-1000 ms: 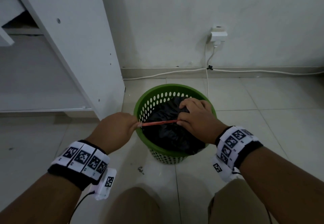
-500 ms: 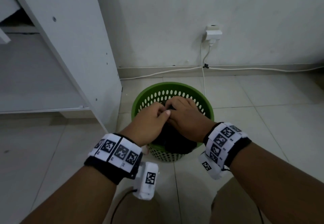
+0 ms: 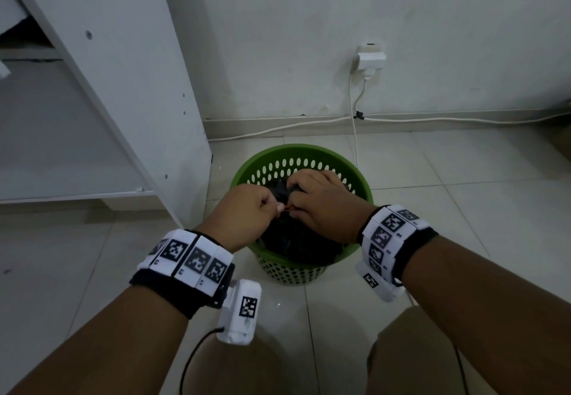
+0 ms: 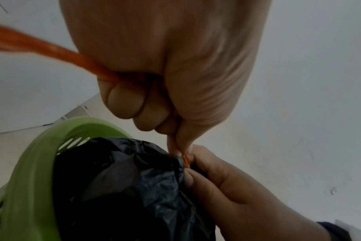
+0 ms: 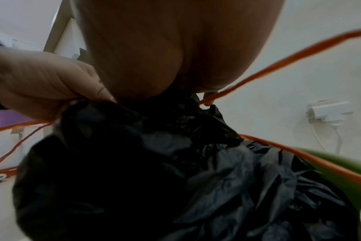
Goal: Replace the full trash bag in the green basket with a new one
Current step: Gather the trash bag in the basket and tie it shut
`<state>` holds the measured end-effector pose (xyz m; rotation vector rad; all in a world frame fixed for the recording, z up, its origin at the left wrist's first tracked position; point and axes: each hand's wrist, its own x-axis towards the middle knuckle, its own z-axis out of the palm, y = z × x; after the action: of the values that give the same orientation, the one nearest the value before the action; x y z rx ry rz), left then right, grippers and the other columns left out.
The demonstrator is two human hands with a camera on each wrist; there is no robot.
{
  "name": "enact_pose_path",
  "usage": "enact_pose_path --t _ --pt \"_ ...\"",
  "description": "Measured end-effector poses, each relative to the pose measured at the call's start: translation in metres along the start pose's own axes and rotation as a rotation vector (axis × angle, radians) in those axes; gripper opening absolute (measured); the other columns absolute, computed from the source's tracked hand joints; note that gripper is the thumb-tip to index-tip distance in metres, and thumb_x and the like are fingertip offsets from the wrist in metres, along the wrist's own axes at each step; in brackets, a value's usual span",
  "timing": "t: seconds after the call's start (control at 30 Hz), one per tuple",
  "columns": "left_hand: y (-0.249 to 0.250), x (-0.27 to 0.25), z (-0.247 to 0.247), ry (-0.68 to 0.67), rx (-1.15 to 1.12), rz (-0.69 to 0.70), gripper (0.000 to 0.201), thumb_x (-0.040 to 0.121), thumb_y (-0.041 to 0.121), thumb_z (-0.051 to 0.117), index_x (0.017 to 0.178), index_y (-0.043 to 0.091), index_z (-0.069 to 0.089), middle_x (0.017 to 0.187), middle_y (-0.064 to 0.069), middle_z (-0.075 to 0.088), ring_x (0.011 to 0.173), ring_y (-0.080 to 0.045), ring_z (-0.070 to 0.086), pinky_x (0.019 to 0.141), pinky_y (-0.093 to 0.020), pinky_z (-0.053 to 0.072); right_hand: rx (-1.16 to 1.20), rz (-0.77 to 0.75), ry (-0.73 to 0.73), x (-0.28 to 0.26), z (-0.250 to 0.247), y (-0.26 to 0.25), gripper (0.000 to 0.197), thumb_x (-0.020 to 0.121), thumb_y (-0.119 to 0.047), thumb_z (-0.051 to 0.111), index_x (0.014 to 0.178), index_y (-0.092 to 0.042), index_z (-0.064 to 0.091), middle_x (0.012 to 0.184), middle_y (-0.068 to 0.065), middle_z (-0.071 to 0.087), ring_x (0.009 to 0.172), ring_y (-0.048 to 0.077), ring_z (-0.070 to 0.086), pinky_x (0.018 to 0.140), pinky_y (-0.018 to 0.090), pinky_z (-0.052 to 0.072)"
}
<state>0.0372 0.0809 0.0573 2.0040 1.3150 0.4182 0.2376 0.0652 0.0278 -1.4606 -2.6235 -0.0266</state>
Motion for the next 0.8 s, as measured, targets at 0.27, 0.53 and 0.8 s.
enact_pose_path --t 0.27,0.53,0.8 --pt "0.000 0.000 0.003 0.144 -0.121 -0.078 0.027 0.100 0.030 0.055 0.077 0.017 0.061 0.079 -0.002 0.065 0.076 -0.016 0.060 0.060 -0.028 0.039 0.582 0.366 0.296 -0.030 -0.002 0.002 0.084 0.082 -0.059 0.063 0.152 -0.028 0.029 0.153 0.004 0.030 0.138 0.014 0.033 0.111 0.034 0.032" --pt "0.001 -0.001 0.015 0.246 -0.057 -0.071 0.025 0.102 0.030 0.050 0.082 0.017 0.060 0.078 0.003 0.061 0.073 -0.010 0.056 0.057 -0.023 0.035 0.672 0.630 0.063 -0.053 -0.009 0.001 0.062 0.082 -0.047 0.073 0.136 -0.024 0.053 0.099 -0.009 0.065 0.088 0.005 0.062 0.063 0.011 0.051" --pt "-0.001 -0.004 0.008 0.272 -0.032 -0.086 0.026 0.103 0.030 0.048 0.089 0.012 0.061 0.080 0.001 0.060 0.076 -0.014 0.056 0.061 -0.026 0.039 0.716 0.623 -0.006 -0.055 -0.013 0.014 0.018 0.088 -0.035 0.070 0.080 -0.021 0.061 0.080 -0.006 0.064 0.075 0.010 0.061 0.067 0.023 0.049"
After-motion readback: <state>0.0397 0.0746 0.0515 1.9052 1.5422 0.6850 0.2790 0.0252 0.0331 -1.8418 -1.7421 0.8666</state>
